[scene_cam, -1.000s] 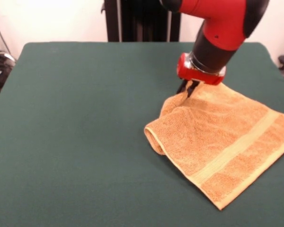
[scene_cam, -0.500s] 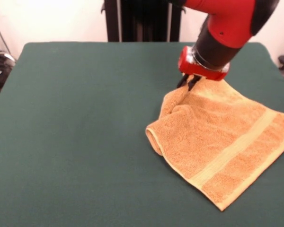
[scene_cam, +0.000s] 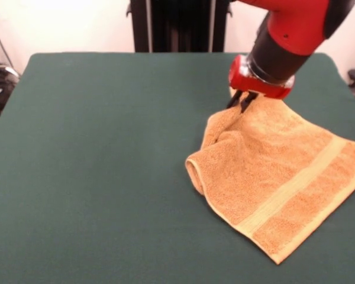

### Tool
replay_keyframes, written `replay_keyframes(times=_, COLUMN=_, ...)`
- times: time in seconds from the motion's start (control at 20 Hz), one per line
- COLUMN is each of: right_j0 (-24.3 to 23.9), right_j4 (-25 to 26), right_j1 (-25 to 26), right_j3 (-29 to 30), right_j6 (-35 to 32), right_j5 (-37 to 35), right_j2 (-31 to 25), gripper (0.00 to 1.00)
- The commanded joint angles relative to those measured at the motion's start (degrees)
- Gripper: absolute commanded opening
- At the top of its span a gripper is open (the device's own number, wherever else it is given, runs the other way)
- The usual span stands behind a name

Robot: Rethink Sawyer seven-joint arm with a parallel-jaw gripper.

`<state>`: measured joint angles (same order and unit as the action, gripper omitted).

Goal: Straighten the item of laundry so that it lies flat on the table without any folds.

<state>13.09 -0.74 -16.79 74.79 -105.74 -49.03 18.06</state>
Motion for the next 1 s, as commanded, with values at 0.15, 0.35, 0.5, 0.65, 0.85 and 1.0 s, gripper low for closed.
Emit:
replay_keyframes(times=0.15, right_j0=5.73, right_j4=-0.50, right_j1=0.45, right_j3=-0.89, right_j6=-16.68, right_j5=-2.35, right_j2=1.47, gripper=0.00)
replay_keyframes(times=0.35, right_j0=6.91, right_j4=-1.84, right_j1=0.07, right_j3=0.41, right_j6=-17.63, right_j5=-2.30, right_j2=2.07, gripper=0.00)
replay_keyframes(times=0.5, right_j0=7.50, right_j4=-2.67, right_j1=0.11, right_j3=1.26, right_j6=-17.86, right_j5=-1.46, right_j2=2.05, gripper=0.00)
replay_keyframes(times=0.65, right_j0=7.99, right_j4=-2.96, right_j1=0.12, right_j3=2.24, right_j6=-17.89, right_j5=-0.43, right_j2=2.02, gripper=0.00)
replay_keyframes(times=0.85, right_j0=8.33, right_j4=-3.12, right_j1=0.40, right_j3=2.96, right_j6=-17.85, right_j5=0.82, right_j2=1.86, gripper=0.00)
replay_keyframes(times=1.0, right_j0=8.30, right_j4=-2.98, right_j1=0.92, right_j3=2.99, right_j6=-17.75, right_j5=1.67, right_j2=1.83, gripper=0.00)
